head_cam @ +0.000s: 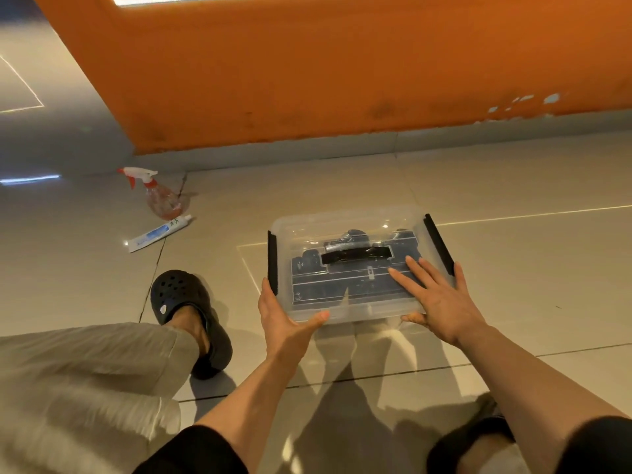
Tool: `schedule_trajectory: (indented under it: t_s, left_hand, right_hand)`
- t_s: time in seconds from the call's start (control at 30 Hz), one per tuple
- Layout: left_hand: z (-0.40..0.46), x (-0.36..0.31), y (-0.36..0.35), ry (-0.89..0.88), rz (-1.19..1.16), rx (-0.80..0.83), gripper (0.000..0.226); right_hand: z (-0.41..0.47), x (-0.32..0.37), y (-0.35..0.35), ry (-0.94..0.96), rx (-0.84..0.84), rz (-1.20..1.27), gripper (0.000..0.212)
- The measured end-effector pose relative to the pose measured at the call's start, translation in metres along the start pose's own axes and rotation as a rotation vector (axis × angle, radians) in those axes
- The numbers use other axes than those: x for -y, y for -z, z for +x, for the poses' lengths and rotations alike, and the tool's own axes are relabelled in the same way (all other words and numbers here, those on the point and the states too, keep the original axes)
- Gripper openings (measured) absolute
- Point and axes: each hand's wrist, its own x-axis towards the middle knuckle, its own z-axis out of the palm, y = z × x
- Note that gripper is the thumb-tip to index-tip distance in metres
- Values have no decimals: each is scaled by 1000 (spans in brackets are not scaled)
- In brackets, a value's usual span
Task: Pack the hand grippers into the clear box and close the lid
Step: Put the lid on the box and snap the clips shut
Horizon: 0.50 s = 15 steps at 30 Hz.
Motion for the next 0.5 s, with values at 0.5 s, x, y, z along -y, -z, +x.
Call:
schedule_trajectory:
  t_s: [0.5]
  left_hand:
    - [-32,-100,36,111,262,261,61]
  right_hand:
    - [-46,40,60,-84,140,107,76]
